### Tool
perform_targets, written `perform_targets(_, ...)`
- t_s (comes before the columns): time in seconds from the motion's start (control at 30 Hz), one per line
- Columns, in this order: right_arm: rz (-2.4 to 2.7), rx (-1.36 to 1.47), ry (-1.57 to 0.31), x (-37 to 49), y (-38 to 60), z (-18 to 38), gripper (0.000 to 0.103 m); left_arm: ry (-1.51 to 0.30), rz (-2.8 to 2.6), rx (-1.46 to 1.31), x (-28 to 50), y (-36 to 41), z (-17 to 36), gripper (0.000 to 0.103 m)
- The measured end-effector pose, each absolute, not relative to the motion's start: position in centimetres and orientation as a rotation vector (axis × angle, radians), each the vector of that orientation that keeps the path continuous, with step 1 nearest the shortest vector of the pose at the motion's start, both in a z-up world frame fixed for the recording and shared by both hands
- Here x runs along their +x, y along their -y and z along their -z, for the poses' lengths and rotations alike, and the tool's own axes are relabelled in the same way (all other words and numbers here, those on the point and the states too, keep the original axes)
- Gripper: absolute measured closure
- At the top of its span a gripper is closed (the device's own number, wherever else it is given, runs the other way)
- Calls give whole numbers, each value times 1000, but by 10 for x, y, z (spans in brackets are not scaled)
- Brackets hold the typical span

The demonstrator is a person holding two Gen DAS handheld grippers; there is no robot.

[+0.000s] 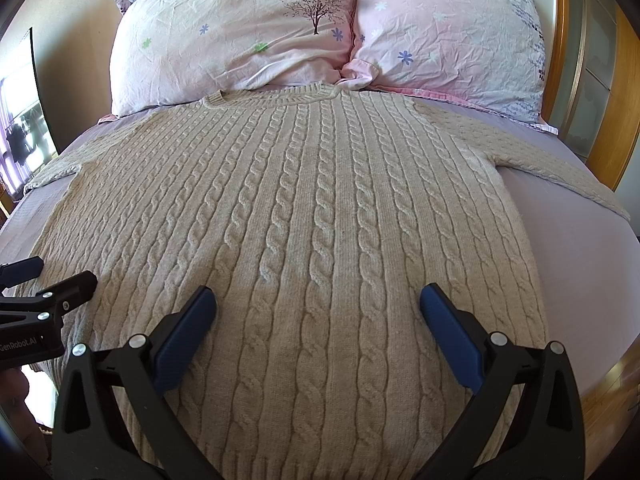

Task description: Fold small clothes

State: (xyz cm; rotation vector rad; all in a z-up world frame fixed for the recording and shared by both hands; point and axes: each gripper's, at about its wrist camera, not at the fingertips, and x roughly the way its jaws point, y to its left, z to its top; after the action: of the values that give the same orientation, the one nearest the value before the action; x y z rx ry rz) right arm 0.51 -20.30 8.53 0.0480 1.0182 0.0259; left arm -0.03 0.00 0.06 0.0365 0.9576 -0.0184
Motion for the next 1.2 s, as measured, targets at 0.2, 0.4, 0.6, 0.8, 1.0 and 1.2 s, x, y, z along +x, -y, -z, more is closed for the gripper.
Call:
perform_targets(0.2,-25,48,-1026,6,203,-85,2,-965,19,38,1,0,-1,1)
perform_targets(0.4,-26,45,-1041,5,202,-85,2,-983,21,40,9,0,-1,1)
perform_targets(0.6,-111,19,-995,4,209,-84,2,-996,21,45,15,2,1,1)
perform_targets(0.8,-125,440,-845,7,342,-110,2,-943,27,72,9,4,-6,1)
perform_targets(1.0,373,823,-803,26,552,-99,35,-832,57,5,25,-15,-25,1)
perform_targets(1.2,623,1011,-849,46,657,-62,46,-615,182,-267,47,-66,-48,1)
